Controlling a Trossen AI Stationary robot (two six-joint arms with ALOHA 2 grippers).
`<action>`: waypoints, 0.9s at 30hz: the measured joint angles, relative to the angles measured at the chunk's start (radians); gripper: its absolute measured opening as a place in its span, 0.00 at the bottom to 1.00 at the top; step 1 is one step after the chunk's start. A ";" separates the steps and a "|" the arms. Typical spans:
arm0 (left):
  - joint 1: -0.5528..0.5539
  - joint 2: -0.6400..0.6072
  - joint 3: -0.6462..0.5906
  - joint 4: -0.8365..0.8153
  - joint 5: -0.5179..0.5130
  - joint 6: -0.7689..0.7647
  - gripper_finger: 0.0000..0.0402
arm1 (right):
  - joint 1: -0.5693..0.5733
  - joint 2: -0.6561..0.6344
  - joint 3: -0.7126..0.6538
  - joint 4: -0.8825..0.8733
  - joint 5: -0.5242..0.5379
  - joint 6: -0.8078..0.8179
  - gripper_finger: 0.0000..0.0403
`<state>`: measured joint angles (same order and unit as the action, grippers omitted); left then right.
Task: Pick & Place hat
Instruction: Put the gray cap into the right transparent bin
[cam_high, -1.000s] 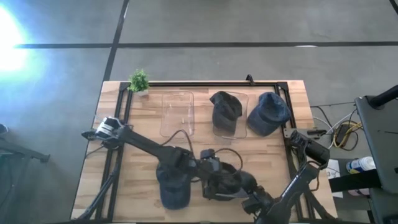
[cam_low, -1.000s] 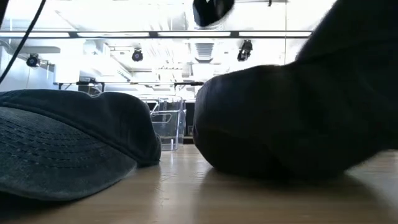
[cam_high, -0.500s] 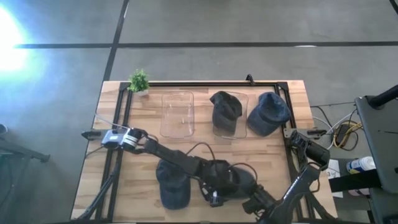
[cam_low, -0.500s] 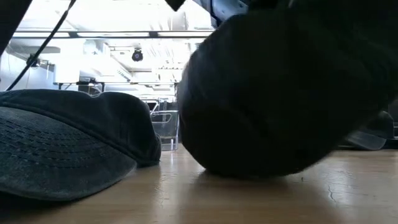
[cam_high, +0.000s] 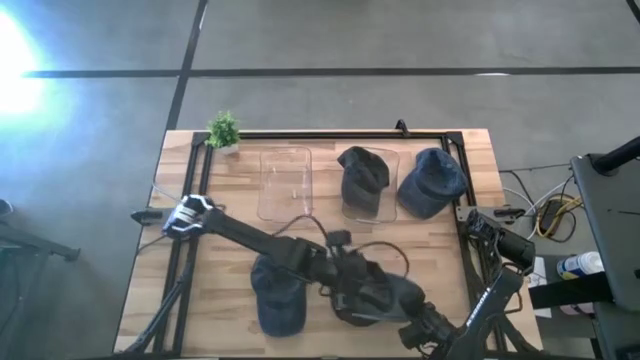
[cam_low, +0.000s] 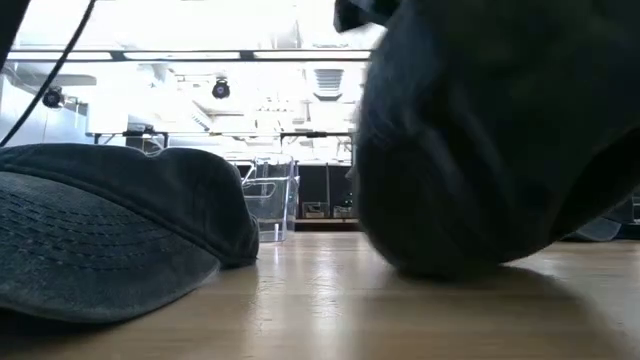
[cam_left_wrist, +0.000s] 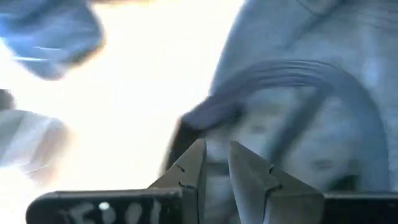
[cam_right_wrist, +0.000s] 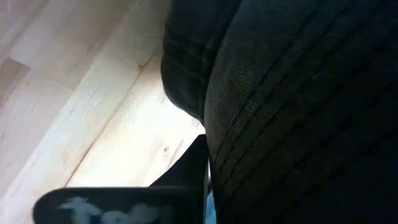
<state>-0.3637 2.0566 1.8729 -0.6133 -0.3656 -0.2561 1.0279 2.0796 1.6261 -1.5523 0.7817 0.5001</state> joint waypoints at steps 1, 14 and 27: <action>0.002 -0.017 -0.011 -0.024 -0.039 -0.003 0.16 | -0.001 0.000 -0.003 0.012 -0.011 -0.005 0.07; 0.059 -0.112 -0.365 -0.043 0.152 -0.347 0.16 | -0.003 -0.001 -0.036 0.108 -0.106 -0.022 0.07; 0.047 -0.025 -0.486 0.314 0.426 -0.383 0.16 | -0.025 0.016 -0.131 0.212 -0.155 -0.026 0.07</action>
<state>-0.3169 2.0320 1.3864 -0.2996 0.0606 -0.6392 1.0026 2.0952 1.4950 -1.3405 0.6270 0.4745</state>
